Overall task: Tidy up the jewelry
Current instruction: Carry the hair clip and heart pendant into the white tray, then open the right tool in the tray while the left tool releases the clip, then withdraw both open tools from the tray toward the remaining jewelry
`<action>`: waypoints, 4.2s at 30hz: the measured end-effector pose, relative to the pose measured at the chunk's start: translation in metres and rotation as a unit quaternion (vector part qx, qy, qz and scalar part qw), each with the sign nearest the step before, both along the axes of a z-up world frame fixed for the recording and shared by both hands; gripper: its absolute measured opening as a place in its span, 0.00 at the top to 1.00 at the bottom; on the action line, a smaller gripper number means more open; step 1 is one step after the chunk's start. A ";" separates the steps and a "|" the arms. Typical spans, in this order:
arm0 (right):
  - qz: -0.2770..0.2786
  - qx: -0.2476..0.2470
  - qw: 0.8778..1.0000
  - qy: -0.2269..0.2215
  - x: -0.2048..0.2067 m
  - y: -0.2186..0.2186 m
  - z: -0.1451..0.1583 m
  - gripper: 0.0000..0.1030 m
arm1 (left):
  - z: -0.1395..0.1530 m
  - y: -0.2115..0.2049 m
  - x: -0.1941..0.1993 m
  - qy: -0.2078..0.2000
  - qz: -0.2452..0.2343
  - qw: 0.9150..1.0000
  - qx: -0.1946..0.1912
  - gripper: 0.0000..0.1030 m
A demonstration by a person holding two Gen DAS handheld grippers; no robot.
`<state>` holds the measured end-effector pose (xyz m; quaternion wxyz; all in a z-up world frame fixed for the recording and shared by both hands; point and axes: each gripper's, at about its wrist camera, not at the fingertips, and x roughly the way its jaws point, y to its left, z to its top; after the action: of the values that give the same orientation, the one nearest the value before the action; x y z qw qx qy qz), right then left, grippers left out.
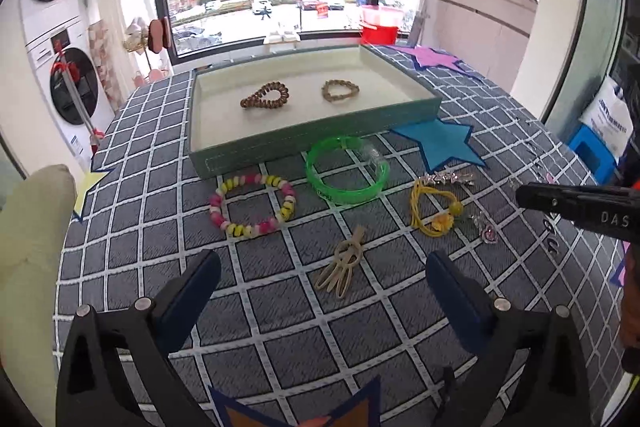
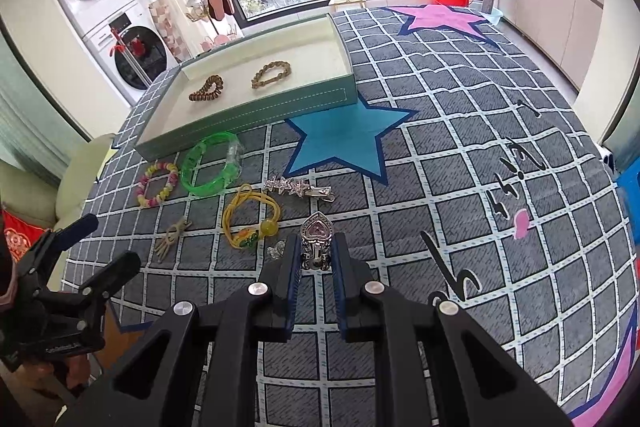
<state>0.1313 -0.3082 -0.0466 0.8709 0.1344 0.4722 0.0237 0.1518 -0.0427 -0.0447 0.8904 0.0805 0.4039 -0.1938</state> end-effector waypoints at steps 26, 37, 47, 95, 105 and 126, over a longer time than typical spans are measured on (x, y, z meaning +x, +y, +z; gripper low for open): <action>0.006 0.015 1.000 -0.024 -0.001 0.001 0.018 0.84 | -0.012 -0.012 0.011 0.058 -0.072 0.995 -0.025 0.69; 0.021 0.023 0.999 -0.043 0.035 0.006 0.040 0.84 | 0.036 0.008 0.035 0.010 -0.013 0.998 -0.068 0.69; 0.034 0.033 0.997 -0.056 0.101 0.012 0.056 0.84 | 0.056 0.020 0.096 -0.005 0.033 0.996 -0.082 0.69; 0.012 0.039 0.999 0.008 0.254 0.010 -0.029 0.51 | -0.013 -0.020 0.230 0.022 0.107 0.994 -0.007 0.69; 0.014 0.076 0.997 -0.026 0.229 0.006 0.008 0.32 | 0.020 -0.018 0.203 -0.007 0.110 0.994 -0.016 0.69; 0.032 0.082 0.995 -0.052 0.141 -0.001 0.036 0.14 | 0.049 0.009 0.106 -0.023 0.130 0.991 -0.026 0.00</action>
<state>0.2720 -0.3091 -0.0110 0.8791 0.1889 0.4268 0.0968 0.2576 -0.0337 0.0043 0.9191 0.0082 0.3846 -0.0850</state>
